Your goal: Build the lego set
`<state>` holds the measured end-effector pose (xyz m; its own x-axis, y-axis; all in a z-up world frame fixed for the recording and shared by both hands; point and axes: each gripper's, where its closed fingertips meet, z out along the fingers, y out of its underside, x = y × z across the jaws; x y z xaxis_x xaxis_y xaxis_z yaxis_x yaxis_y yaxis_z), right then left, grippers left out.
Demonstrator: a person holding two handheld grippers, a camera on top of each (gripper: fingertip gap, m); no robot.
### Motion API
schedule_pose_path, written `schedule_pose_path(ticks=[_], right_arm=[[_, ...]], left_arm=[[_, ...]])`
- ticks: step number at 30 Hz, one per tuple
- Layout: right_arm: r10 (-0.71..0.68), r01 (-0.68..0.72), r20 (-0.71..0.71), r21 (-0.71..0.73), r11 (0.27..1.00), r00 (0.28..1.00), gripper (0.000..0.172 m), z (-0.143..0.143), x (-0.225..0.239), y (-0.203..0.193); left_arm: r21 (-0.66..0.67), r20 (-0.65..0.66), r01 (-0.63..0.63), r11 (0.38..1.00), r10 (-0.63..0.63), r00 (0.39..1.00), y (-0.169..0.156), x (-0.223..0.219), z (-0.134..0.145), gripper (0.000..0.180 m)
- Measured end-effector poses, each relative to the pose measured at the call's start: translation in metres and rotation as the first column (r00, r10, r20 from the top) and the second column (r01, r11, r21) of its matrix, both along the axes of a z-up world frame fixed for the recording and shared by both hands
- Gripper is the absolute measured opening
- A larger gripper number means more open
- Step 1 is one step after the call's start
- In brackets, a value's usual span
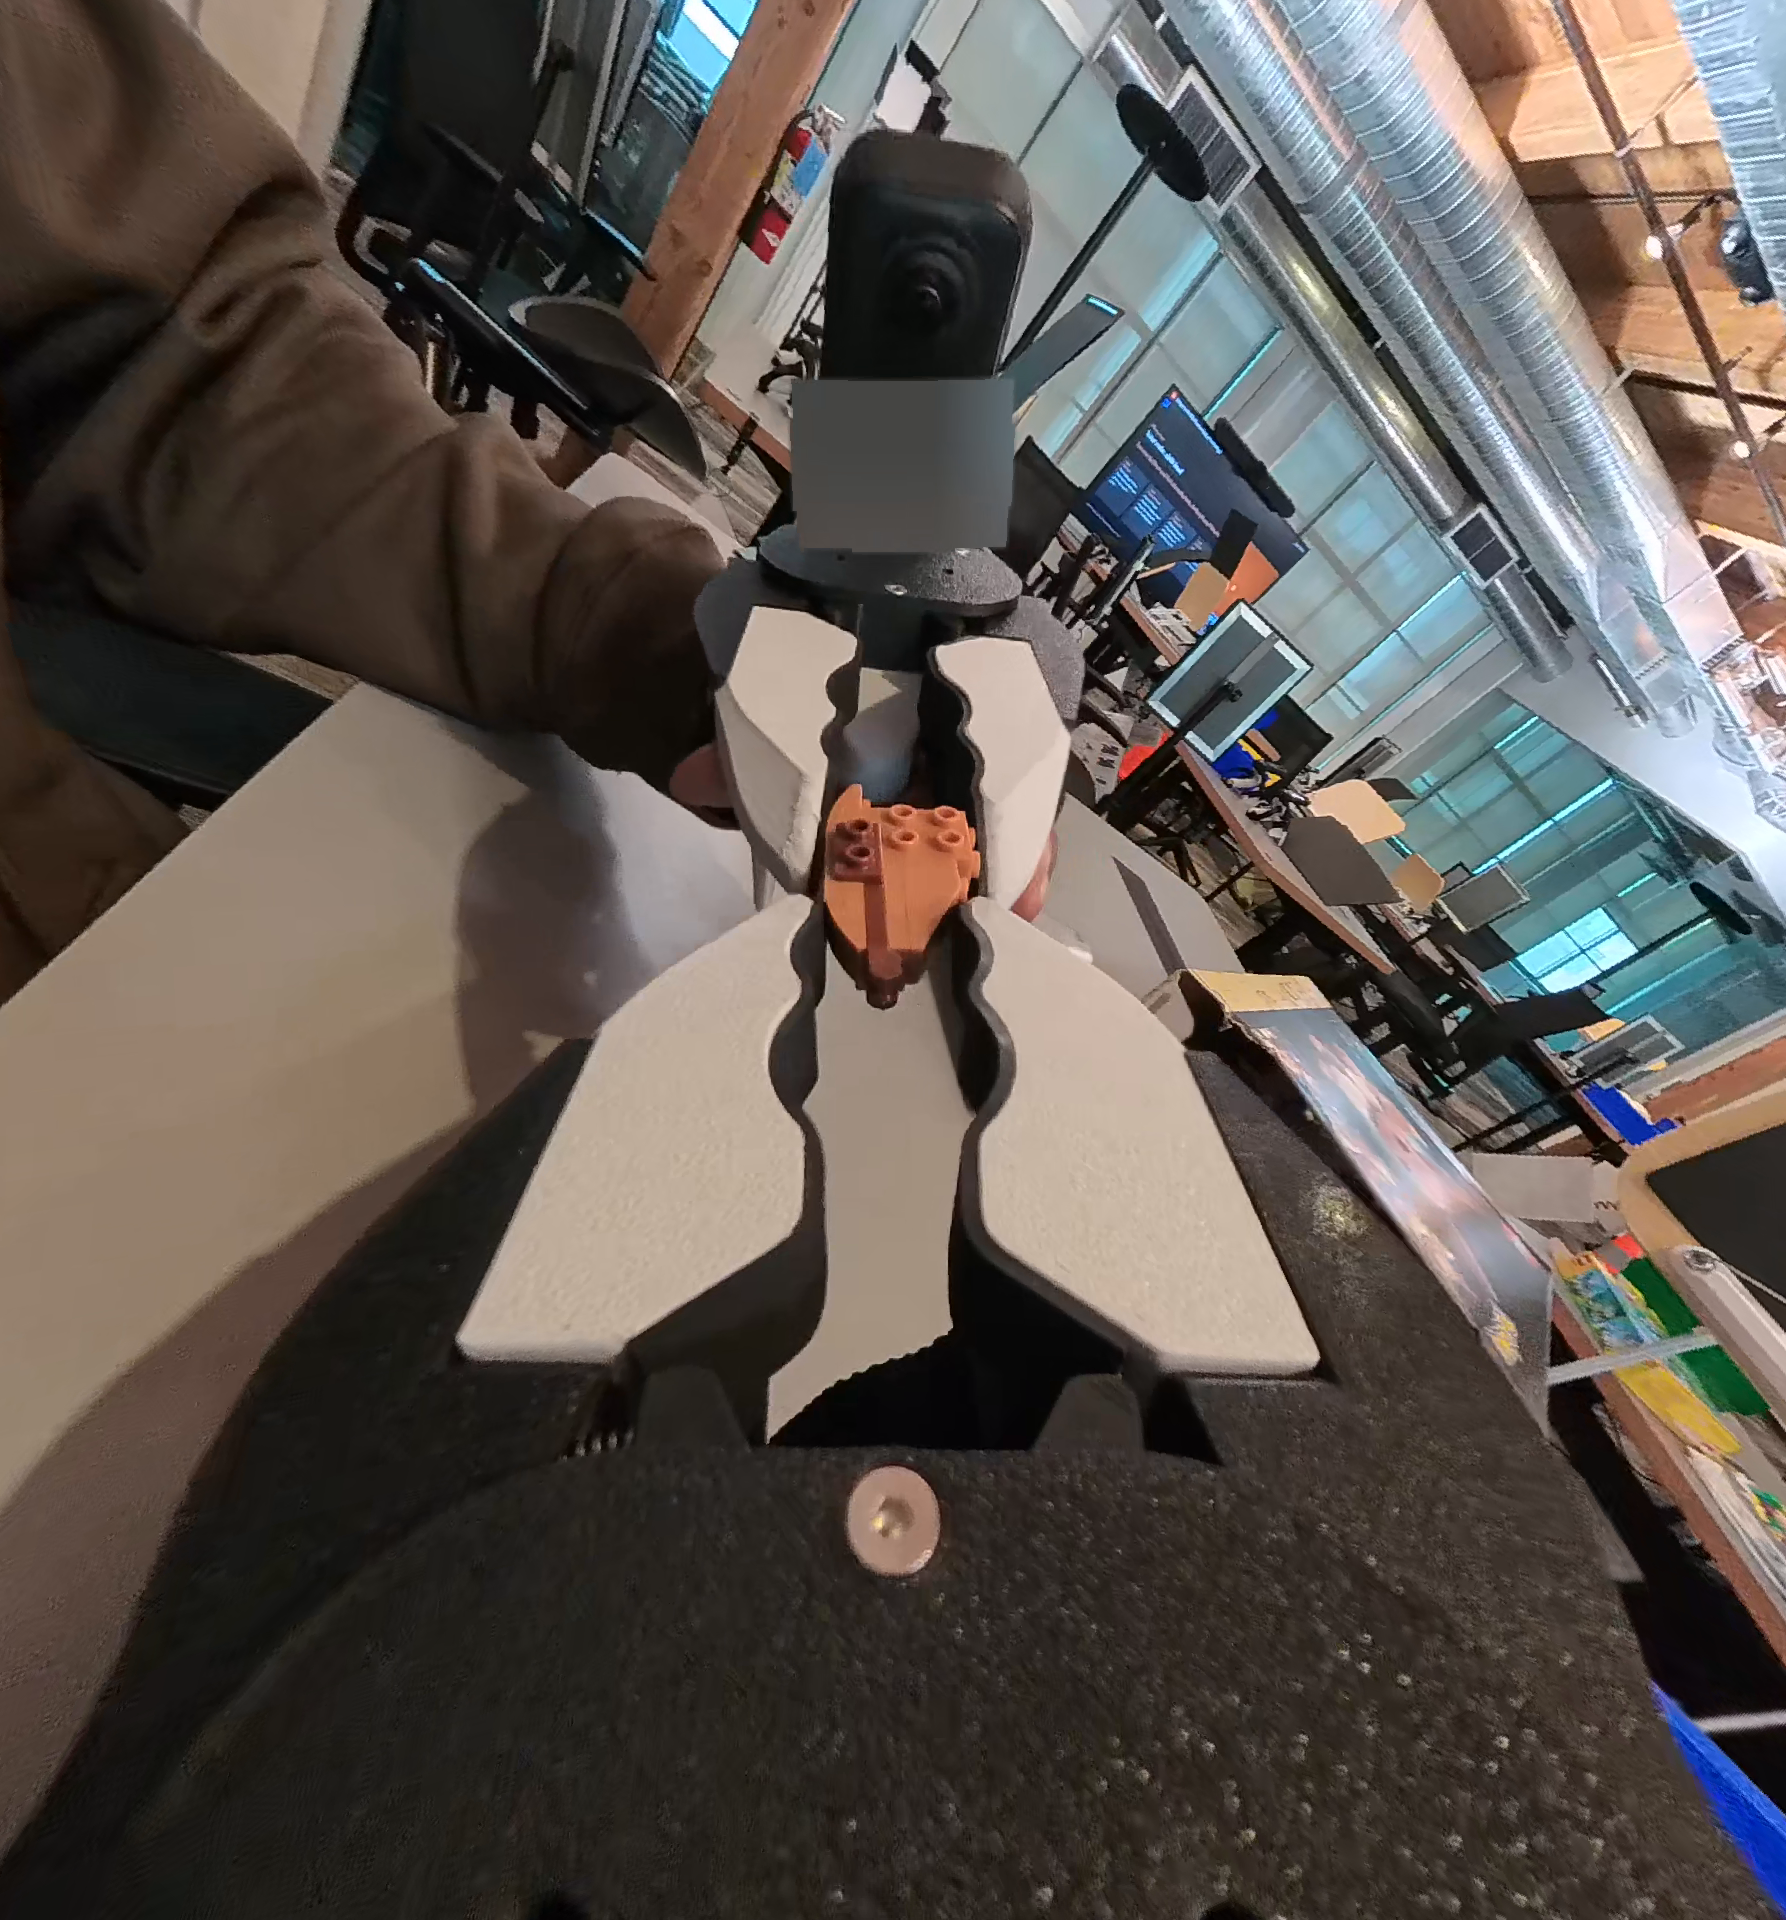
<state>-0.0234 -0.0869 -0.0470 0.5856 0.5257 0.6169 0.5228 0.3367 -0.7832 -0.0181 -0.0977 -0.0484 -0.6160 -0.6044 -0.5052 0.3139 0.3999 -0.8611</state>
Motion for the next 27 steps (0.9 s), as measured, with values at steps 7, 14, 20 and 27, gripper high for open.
schedule_pose_path(ticks=[7, 14, 20, 27], right_arm=[[0.009, -0.009, -0.015, -0.026, 1.0, 1.0, 0.022, -0.001, 0.002, 0.0], [0.005, -0.005, 0.002, -0.037, 0.999, 1.0, 0.022, -0.004, 0.002, 0.001], [-0.054, 0.053, -0.041, -0.025, 0.998, 0.998, 0.023, 0.002, 0.009, 0.007], [-0.073, 0.074, -0.038, 0.02, 0.997, 0.997, 0.032, 0.008, 0.013, 0.005]], left_arm=[[-0.006, -0.042, -0.017, 1.0, 0.017, 0.999, 0.0, 0.002, -0.001, 0.029], [-0.014, -0.051, -0.014, 1.0, 0.013, 0.999, 0.0, 0.002, -0.002, 0.029], [-0.049, -0.006, -0.07, 0.996, 0.07, 0.998, 0.005, 0.008, 0.003, 0.029], [-0.094, 0.015, -0.052, 0.994, 0.054, 0.998, 0.007, 0.005, 0.01, 0.029]])
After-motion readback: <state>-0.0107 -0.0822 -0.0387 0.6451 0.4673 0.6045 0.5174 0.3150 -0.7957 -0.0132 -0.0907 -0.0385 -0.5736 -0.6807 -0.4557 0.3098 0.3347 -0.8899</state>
